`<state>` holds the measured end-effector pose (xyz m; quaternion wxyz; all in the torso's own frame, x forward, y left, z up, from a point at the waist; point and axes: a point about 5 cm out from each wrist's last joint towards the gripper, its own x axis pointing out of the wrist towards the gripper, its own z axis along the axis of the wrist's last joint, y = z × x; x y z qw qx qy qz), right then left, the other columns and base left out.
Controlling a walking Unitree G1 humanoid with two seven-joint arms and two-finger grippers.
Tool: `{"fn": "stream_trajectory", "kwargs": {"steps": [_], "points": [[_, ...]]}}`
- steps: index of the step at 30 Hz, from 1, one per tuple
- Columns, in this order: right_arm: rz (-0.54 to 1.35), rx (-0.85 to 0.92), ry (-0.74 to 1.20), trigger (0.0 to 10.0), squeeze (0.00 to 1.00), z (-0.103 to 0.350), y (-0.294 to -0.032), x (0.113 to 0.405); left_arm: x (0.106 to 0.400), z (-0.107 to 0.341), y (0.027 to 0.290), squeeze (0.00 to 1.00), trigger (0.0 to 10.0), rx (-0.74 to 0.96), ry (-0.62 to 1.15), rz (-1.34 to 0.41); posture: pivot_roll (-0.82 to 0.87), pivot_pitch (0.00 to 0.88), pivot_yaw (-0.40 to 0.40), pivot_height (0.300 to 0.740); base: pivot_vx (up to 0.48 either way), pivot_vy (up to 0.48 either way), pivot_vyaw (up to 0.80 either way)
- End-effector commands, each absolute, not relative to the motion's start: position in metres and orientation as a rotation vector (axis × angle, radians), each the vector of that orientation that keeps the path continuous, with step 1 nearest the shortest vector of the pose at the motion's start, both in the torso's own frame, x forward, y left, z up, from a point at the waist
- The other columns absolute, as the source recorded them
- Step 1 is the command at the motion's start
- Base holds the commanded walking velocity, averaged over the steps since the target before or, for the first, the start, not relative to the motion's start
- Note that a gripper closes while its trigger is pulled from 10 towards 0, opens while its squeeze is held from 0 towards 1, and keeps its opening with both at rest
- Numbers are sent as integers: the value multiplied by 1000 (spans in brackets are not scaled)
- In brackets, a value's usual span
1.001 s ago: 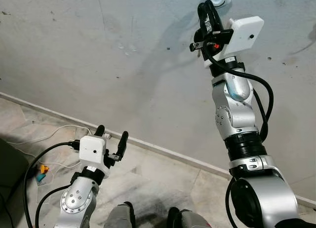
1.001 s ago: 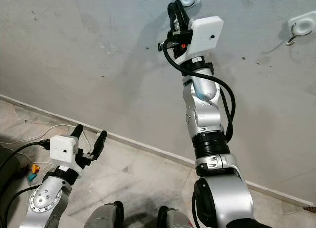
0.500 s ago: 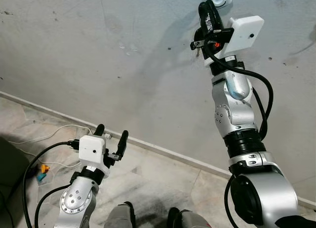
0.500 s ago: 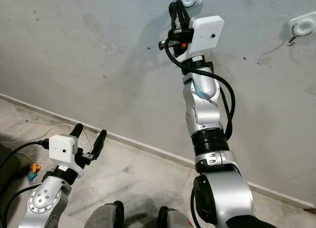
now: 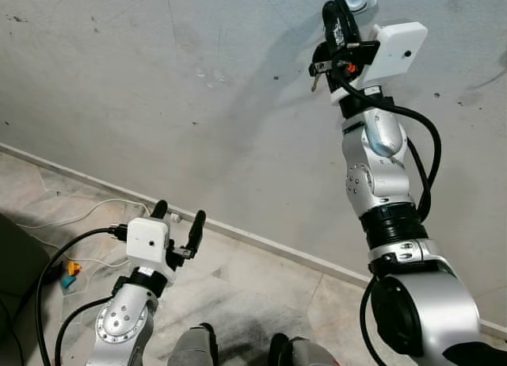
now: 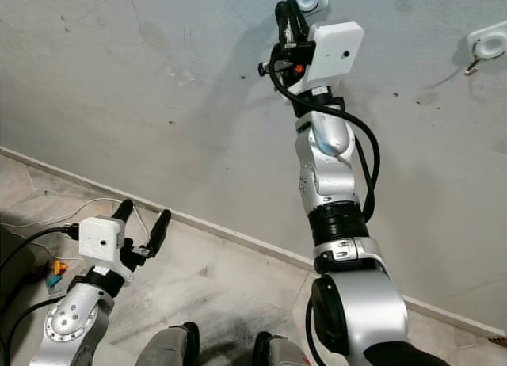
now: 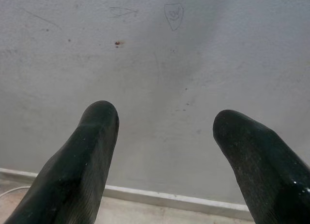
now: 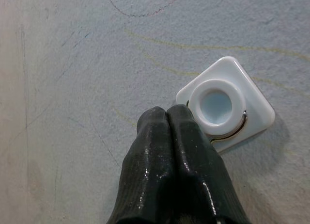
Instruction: Hang keys on a hook
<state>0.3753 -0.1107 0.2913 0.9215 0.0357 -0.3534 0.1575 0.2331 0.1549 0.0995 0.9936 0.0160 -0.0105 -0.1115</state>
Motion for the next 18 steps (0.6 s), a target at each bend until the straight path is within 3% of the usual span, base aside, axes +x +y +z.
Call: {"fn": "stream_trajectory", "kwargs": {"steps": [1, 12, 18], "points": [[248, 98, -769, 10000, 0, 306, -129, 377, 230, 98, 154, 0, 10000, 37, -8, -236, 160, 187, 7, 740, 0, 0, 0], [198, 88, -733, 10000, 0, 296, -144, 380, 230, 100, 148, 0, 10000, 1, -21, -306, 152, 185, 6, 740, 0, 0, 0], [217, 63, -739, 10000, 0, 295, -138, 377, 234, 107, 143, 0, 10000, 10, -40, -336, 146, 183, 4, 740, 0, 0, 0]]}}
